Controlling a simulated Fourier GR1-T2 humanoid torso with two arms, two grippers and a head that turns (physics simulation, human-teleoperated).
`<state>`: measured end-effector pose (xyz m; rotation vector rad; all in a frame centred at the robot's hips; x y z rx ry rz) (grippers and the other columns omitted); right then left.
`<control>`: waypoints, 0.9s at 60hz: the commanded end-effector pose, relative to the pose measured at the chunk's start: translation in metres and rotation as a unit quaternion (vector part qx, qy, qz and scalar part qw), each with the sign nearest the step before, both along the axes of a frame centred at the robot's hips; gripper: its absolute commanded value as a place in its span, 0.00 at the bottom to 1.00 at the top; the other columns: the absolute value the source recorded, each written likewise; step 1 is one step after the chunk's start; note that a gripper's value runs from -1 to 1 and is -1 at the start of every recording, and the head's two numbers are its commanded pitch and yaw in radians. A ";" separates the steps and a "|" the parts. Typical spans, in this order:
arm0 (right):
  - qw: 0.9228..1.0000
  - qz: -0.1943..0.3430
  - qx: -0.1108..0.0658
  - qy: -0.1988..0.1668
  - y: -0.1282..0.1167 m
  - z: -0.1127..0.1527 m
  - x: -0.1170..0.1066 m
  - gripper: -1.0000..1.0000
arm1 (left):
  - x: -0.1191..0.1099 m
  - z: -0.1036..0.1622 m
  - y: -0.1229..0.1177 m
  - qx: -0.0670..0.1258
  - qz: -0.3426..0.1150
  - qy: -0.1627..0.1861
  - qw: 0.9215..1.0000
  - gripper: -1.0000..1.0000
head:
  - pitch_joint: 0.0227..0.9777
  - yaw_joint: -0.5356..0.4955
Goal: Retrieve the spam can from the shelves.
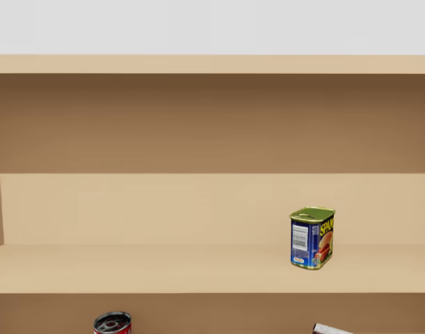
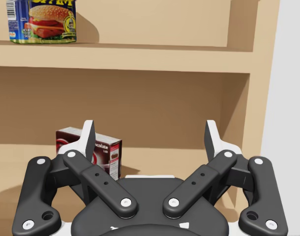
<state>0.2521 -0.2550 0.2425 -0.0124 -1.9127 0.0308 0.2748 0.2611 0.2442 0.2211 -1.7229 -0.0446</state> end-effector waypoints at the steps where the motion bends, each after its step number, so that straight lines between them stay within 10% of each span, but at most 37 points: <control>1: 0.999 -0.027 0.017 -0.005 0.001 -0.001 -0.001 0.00 | 0.000 0.000 0.000 0.001 -0.001 0.001 1.000 0.00 | 0.08 0.51; 54: 0.999 0.021 0.020 0.017 0.010 0.035 -0.023 0.00 | -0.001 -0.002 -0.004 0.009 -0.008 0.024 1.000 0.00 | 0.23 0.31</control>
